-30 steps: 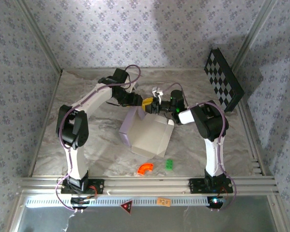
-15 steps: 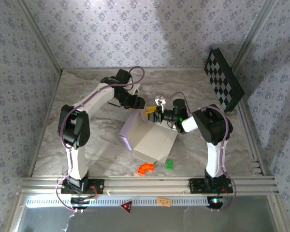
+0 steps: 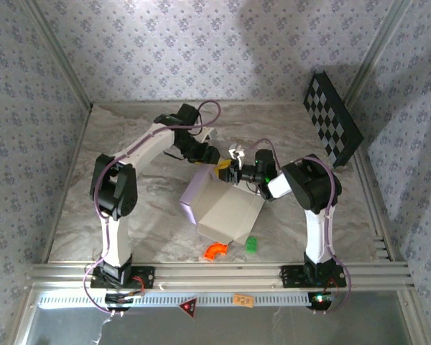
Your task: Fold the paper box
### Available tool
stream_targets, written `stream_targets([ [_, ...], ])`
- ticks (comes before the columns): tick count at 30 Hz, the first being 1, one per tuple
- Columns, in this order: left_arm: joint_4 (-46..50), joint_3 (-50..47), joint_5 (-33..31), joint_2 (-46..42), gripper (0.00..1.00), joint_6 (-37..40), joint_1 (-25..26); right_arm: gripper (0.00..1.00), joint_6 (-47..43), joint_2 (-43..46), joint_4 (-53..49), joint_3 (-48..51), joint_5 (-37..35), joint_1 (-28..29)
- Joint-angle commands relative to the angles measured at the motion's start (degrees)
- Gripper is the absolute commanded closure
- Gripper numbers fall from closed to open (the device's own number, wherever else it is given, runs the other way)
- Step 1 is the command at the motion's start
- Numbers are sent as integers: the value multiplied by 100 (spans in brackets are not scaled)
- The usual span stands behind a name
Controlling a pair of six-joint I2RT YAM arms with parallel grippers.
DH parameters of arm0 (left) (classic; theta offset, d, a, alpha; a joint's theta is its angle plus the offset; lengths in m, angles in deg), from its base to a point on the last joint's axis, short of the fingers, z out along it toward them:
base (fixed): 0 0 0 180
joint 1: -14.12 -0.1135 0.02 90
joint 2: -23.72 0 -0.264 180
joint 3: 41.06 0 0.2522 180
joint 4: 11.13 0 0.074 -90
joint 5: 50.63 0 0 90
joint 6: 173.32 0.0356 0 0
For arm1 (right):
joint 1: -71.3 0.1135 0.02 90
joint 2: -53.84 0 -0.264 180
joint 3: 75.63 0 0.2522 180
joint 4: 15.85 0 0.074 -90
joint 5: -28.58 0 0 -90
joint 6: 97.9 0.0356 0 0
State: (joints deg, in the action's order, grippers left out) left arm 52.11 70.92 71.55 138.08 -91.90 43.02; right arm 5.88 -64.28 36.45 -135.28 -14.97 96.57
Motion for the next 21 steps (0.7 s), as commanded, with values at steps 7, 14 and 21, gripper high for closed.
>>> stream_targets([
  [7,-54,44,750,139,42,-37,147,83,47,-83,46,-203,-418,124],
  [14,-360,-171,934,23,38,-269,193,97,-211,58,-241,-116,-1005,288],
  [21,-892,-690,1078,-276,30,-595,195,100,-634,335,-850,-42,-2426,655],
])
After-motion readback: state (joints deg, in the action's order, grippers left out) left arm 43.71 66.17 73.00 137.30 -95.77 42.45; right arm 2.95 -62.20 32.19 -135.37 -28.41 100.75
